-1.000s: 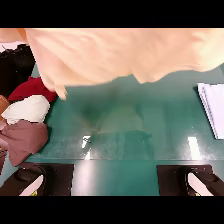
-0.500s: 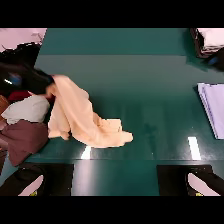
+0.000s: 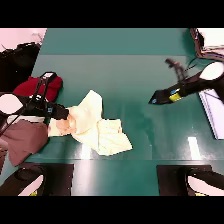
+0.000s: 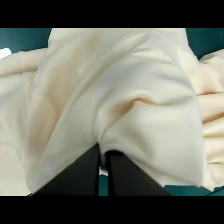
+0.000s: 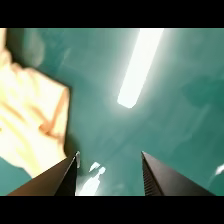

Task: Fold the shirts.

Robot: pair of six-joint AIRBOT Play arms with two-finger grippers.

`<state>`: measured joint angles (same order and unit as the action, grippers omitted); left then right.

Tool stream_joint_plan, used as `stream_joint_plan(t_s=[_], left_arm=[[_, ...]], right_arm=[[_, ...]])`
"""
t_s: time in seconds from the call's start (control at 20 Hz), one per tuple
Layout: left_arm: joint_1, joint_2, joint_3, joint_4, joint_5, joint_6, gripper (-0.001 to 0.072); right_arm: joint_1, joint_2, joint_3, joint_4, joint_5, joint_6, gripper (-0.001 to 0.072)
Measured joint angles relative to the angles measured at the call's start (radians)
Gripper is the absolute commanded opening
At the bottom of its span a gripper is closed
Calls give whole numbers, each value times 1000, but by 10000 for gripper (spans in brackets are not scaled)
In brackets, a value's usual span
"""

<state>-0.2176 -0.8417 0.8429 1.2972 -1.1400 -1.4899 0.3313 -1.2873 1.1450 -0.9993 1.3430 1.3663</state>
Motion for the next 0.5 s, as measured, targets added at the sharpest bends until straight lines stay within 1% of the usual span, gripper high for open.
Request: stream_joint_plan(t_s=[0.05,0.1,0.15,0.35,0.5], left_arm=[[0,0,-6,1,5,-1,204],[0,0,-10,2,6,-3,508],[0,0,-13,2,5,-5,577],[0,0,19,4,-26,-24,571],[0,0,122,36,-35,-37,570]], right_arm=[[23,-21,-32,19,11,-13,463],[47,-37,-64,35,13,-24,463],[71,-48,-95,51,10,-33,463],[158,-70,-184,79,10,-50,462],[190,-75,-208,86,10,-55,460]])
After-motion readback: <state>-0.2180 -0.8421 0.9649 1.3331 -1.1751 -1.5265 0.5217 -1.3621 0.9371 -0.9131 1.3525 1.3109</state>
